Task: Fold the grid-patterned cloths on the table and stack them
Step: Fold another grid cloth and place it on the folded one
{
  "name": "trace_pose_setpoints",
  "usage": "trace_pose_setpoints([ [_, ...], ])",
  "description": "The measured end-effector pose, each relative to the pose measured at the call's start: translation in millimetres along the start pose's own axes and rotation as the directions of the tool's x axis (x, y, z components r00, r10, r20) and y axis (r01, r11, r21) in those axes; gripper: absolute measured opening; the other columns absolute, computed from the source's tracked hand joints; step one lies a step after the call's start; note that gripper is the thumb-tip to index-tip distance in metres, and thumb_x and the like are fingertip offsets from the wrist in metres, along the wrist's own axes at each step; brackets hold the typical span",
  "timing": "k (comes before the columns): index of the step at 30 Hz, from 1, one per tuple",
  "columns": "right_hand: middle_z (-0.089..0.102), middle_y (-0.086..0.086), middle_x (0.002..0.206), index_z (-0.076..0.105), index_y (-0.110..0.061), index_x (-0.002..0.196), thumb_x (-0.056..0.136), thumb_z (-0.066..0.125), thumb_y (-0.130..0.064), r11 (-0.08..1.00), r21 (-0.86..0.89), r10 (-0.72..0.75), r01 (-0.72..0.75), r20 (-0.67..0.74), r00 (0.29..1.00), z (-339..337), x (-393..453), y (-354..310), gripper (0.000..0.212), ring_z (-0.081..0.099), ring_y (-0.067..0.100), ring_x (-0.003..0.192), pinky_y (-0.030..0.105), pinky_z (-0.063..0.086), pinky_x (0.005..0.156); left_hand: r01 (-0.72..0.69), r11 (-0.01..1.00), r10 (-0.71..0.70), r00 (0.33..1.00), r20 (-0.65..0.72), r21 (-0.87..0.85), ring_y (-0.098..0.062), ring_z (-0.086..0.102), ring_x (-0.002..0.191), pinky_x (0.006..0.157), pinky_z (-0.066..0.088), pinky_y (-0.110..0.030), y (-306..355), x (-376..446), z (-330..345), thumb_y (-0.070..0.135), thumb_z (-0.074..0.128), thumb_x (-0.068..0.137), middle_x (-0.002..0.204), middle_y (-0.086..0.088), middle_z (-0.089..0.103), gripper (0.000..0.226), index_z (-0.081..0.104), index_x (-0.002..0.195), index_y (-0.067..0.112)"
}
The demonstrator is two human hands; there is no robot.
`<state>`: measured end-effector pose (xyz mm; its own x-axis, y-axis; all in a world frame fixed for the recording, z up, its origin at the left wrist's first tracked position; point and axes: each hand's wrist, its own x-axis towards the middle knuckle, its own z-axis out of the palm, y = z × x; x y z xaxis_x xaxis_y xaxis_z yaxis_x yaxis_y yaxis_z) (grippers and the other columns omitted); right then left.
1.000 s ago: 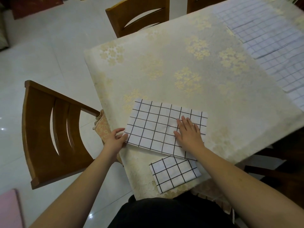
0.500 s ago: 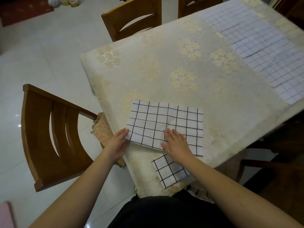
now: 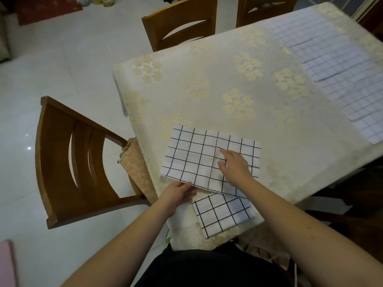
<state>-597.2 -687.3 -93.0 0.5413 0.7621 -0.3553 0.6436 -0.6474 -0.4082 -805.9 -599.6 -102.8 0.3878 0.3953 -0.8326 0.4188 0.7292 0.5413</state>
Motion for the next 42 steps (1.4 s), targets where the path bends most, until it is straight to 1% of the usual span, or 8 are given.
trace_pose_setpoints([
  [4,0.044,0.008,0.144,0.047,-0.022,0.141,0.1,0.044,-0.032,0.999,0.004,0.036,-0.036,0.0,0.999,-19,28,5,0.042,0.039,0.028,0.131,0.038,0.031,0.106,-0.037,0.997,0.045,0.993,-0.113,0.073,-0.021,0.072,0.079,0.069,0.06,-0.029,9,6,7,0.016,0.056,0.098,0.091,-0.017,0.074,0.017,0.059,0.102,0.0],
  [10,0.043,0.011,0.136,0.051,-0.019,0.133,0.099,0.047,-0.029,0.995,0.078,0.062,-0.069,0.085,0.994,-41,81,9,0.036,0.053,0.028,0.112,0.036,0.044,0.094,0.022,0.993,-0.047,0.973,-0.225,-0.113,-0.023,0.073,0.067,0.063,0.062,-0.035,24,13,9,0.019,0.045,0.097,0.08,-0.012,0.073,0.02,0.057,0.101,0.004],
  [16,0.041,0.015,0.135,0.052,-0.013,0.128,0.097,0.052,-0.037,0.987,0.08,0.121,-0.137,0.178,0.977,-52,119,4,0.039,0.054,0.028,0.092,0.034,0.044,0.078,-0.055,0.995,0.04,0.982,-0.182,-0.078,-0.026,0.066,0.091,0.078,0.059,-0.034,4,11,11,0.03,0.068,0.09,0.104,-0.019,0.067,0.036,0.056,0.111,0.004],
  [21,0.057,0.014,0.12,0.062,-0.009,0.111,0.091,0.061,-0.048,0.993,0.084,0.068,-0.088,0.218,0.973,-48,136,1,0.044,0.059,0.028,0.094,0.032,0.044,0.075,-0.102,0.987,0.123,0.978,-0.171,0.126,-0.017,0.052,0.072,0.077,0.051,-0.035,-3,10,17,0.017,0.077,0.082,0.063,0.002,0.052,0.024,0.054,0.085,0.01],
  [26,0.052,0.009,0.081,0.059,-0.008,0.081,0.087,0.067,-0.045,0.997,0.073,0.02,-0.041,0.268,0.963,-55,138,-7,0.038,0.047,0.022,0.067,0.026,0.032,0.052,-0.125,0.992,0.128,0.965,-0.228,0.028,-0.016,0.054,0.069,0.062,0.053,-0.017,-1,7,19,0.008,0.064,0.092,0.07,-0.008,0.05,0.013,0.054,0.088,0.001],
  [31,0.041,0.004,0.064,0.054,-0.01,0.072,0.087,0.069,-0.043,0.961,0.269,-0.023,-0.057,0.283,0.959,-73,128,-4,0.039,0.04,0.019,0.06,0.029,0.031,0.059,-0.119,0.984,0.082,0.96,-0.266,-0.129,-0.025,0.059,0.087,0.089,0.055,-0.042,15,-2,13,0.019,0.053,0.099,0.096,-0.019,0.058,0.022,0.059,0.106,-0.001],
  [36,0.049,0.001,0.065,0.068,-0.008,0.085,0.087,0.068,-0.046,0.882,0.451,0.012,-0.139,0.273,0.962,-98,112,1,0.038,0.039,0.016,0.057,0.027,0.034,0.056,-0.175,0.981,0.137,0.93,-0.341,-0.082,-0.027,0.06,0.084,0.068,0.061,-0.037,53,-14,13,0.026,0.043,0.102,0.092,-0.016,0.056,0.022,0.056,0.104,0.008],
  [42,0.039,-0.001,0.062,0.067,-0.011,0.088,0.086,0.068,-0.046,0.769,0.617,0.027,-0.169,0.233,0.972,-124,99,10,0.034,0.029,0.015,0.054,0.028,0.027,0.054,-0.308,0.949,0.312,0.949,-0.049,0.066,-0.026,0.068,0.102,0.084,0.057,-0.036,88,-26,6,0.021,0.067,0.091,0.111,-0.008,0.072,0.037,0.05,0.124,0.021],
])
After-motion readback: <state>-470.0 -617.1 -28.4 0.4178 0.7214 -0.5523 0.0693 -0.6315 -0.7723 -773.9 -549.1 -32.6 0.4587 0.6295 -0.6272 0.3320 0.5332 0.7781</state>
